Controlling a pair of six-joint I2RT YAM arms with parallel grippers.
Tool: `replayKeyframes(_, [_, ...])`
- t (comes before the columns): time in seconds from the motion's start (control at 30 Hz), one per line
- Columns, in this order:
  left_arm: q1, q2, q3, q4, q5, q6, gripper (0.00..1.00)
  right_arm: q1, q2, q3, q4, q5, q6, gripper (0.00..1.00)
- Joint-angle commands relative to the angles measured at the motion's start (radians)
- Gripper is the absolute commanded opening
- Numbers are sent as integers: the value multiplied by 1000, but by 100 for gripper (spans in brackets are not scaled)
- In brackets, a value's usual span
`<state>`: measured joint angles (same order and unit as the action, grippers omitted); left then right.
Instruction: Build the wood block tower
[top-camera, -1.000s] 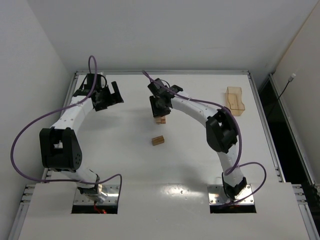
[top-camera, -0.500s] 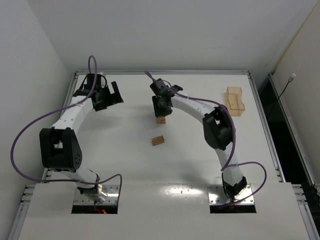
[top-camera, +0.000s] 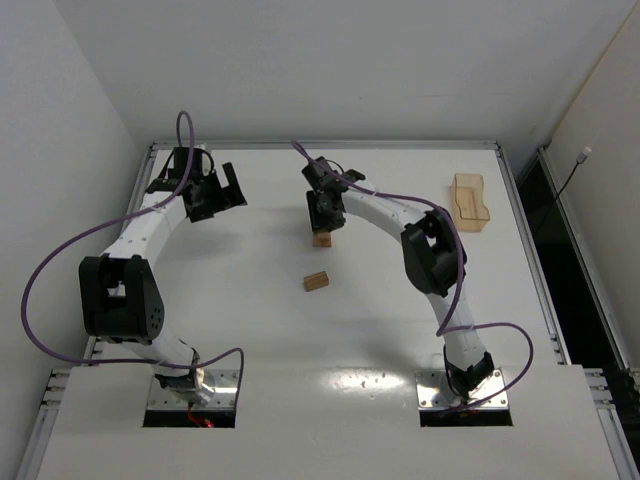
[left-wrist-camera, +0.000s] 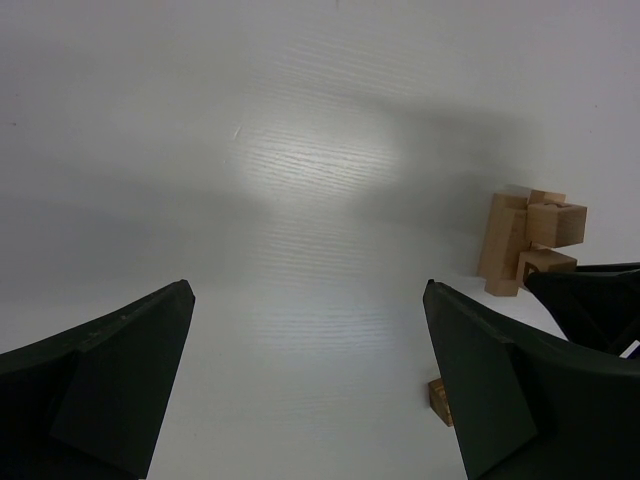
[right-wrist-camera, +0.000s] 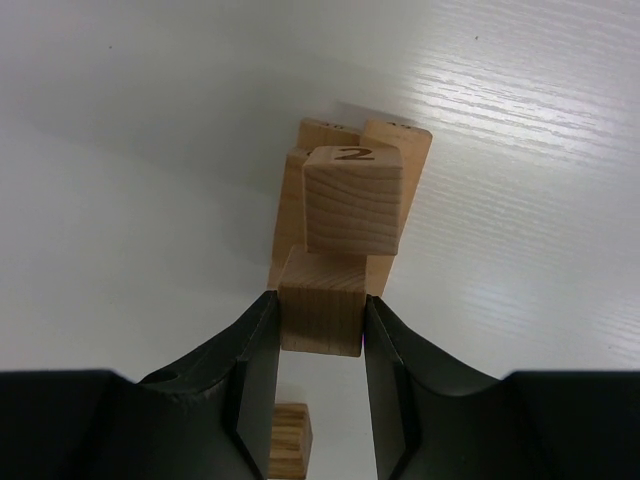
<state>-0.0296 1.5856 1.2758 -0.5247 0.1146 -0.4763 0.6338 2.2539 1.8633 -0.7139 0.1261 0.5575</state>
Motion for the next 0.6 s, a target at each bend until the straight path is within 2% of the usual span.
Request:
replayKeyframes(0.0, [-7, -16, 8, 31, -6, -8, 99, -6, 7, 42, 27, -2, 12, 0])
replayKeyframes(0.07, [-7, -16, 8, 31, -6, -8, 99, -16, 7, 42, 27, -2, 12, 5])
replayKeyframes(0.1, [-7, -16, 8, 31, -6, -8, 99, -16, 7, 42, 27, -2, 12, 11])
replayKeyframes(0.13, [-7, -16, 8, 31, -6, -8, 99, -16, 7, 42, 27, -12, 12, 26])
replayKeyframes(0.2, [-7, -16, 8, 31, -6, -8, 99, -16, 7, 42, 27, -13, 12, 35])
replayKeyframes(0.23, [-7, -16, 8, 31, -6, -8, 99, -16, 7, 42, 27, -26, 2, 42])
replayKeyframes(0.3, [-7, -16, 8, 31, -6, -8, 99, -16, 7, 42, 36, -39, 2, 47])
replayKeyframes(0.37, [-7, -7, 8, 31, -6, -8, 99, -16, 7, 42, 36, -58, 2, 58])
replayKeyframes(0.43, [-7, -7, 8, 31, -6, -8, 99, -16, 7, 42, 45, -77, -31, 62])
replayKeyframes(0.57, [-7, -16, 8, 31, -6, 1, 99, -16, -77, 33, 66, -137, -114, 62])
